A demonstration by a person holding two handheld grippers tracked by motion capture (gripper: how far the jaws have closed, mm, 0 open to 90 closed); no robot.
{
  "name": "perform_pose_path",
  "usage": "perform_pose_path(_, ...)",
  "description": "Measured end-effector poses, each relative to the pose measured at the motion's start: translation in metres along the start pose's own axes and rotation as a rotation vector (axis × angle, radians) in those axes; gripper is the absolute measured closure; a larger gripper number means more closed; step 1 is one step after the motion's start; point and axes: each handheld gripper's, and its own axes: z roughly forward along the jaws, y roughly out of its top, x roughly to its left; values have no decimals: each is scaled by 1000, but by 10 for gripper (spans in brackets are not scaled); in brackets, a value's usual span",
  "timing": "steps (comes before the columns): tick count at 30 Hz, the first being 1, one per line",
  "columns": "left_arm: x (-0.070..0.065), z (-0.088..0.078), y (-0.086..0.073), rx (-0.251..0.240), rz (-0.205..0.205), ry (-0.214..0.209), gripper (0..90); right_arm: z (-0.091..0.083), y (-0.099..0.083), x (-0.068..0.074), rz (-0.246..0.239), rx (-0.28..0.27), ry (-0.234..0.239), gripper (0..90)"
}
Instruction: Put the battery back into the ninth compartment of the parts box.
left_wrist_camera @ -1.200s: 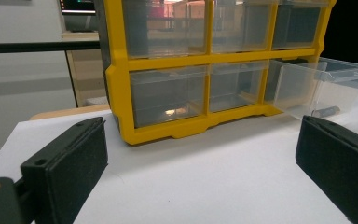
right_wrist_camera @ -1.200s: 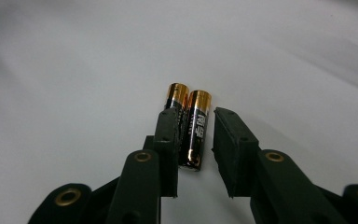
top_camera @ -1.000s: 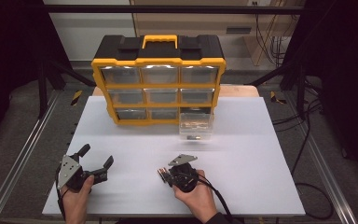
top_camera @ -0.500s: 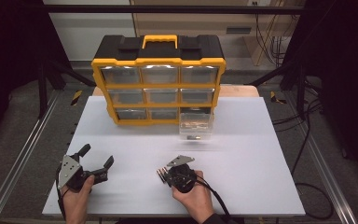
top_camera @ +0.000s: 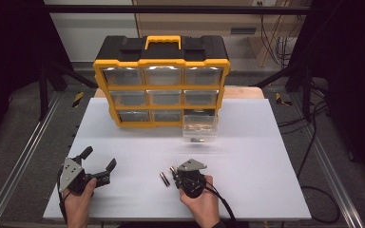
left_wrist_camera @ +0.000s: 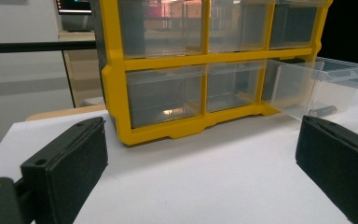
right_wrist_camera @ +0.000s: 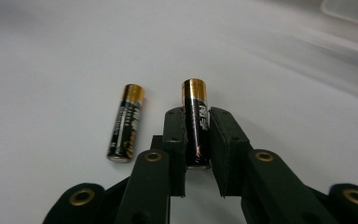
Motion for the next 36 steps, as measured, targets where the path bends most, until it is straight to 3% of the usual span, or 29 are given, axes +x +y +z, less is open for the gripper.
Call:
perform_pose_path(6, -1, 0, 0, 6, 9, 2, 19, -24, 10, -19, 17, -82, -4, 766)
perform_pose_path(12, -3, 1, -1, 11, 11, 2, 19, -37, 13, -28, 18, -129, 18, 766)
perform_pose_path(25, -4, 0, -1, 17, 16, 11, 18, -44, 14, -41, 39, -163, 26, 767)
perform_pose_path(36, -2, -3, -1, 9, 11, 13, 19, -50, 17, -49, 37, -167, 0, 766)
